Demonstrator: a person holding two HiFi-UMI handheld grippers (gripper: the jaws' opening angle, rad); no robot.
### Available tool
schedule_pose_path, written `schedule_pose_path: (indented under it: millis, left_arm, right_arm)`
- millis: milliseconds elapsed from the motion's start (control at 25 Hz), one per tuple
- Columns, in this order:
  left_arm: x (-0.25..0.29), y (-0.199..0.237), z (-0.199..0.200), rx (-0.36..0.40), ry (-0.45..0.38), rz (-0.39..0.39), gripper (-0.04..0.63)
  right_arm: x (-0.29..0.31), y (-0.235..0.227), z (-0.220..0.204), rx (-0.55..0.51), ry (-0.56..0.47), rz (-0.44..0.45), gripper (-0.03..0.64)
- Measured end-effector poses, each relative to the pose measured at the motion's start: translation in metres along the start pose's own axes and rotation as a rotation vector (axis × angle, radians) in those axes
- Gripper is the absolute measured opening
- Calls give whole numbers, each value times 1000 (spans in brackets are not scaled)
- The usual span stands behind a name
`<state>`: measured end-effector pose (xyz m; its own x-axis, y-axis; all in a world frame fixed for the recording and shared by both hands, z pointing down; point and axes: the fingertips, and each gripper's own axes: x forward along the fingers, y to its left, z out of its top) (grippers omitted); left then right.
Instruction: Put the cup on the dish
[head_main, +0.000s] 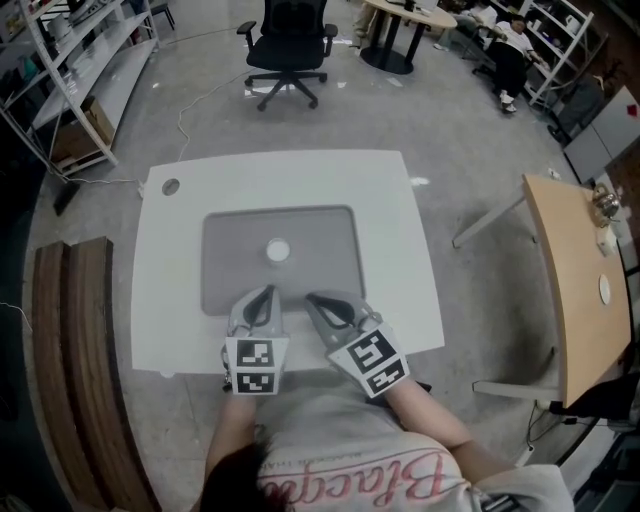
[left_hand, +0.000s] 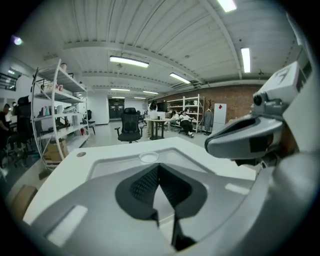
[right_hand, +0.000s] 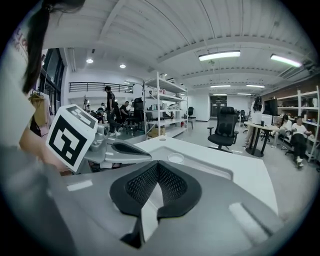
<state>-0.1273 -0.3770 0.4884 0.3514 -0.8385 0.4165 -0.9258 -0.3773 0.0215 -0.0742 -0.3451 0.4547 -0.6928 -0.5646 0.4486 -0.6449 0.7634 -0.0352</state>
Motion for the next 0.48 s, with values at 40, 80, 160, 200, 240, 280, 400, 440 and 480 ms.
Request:
schedule_pose_path:
  millis: [40, 80, 160, 200, 240, 280, 400, 440, 480]
  left_arm:
    - [-5, -2, 3, -31, -11, -4, 0]
    - [-9, -4, 7, -61, -24, -9, 0]
    - [-18, -7, 13, -84, -51, -14, 0]
    - [-22, -9, 15, -77, -60, -13, 0]
    - [-26, -10, 16, -66, -64, -11, 0]
    - [-30, -12, 15, -57, -65, -10, 0]
    - [-42, -18, 13, -40, -70, -8, 0]
    - [-46, -21, 13, -33, -73, -7, 0]
    - [-50, -23, 12, -26, -75, -5, 0]
  right_arm:
    - [-3, 2, 0, -1, -8, -4, 0]
    - [-6, 3, 0, -2, -15, -9, 0]
    - [-11, 6, -1, 2, -25, -18, 0]
    - [-13, 7, -2, 5, -28, -23, 0]
    - [-16, 10, -3, 9, -31, -26, 0]
    - [-18, 12, -5, 13, -35, -30, 0]
    - [-26, 19, -7, 15, -53, -43, 0]
    - [-29, 22, -8, 14, -60, -48, 0]
    - [-33, 24, -8, 12, -68, -53, 0]
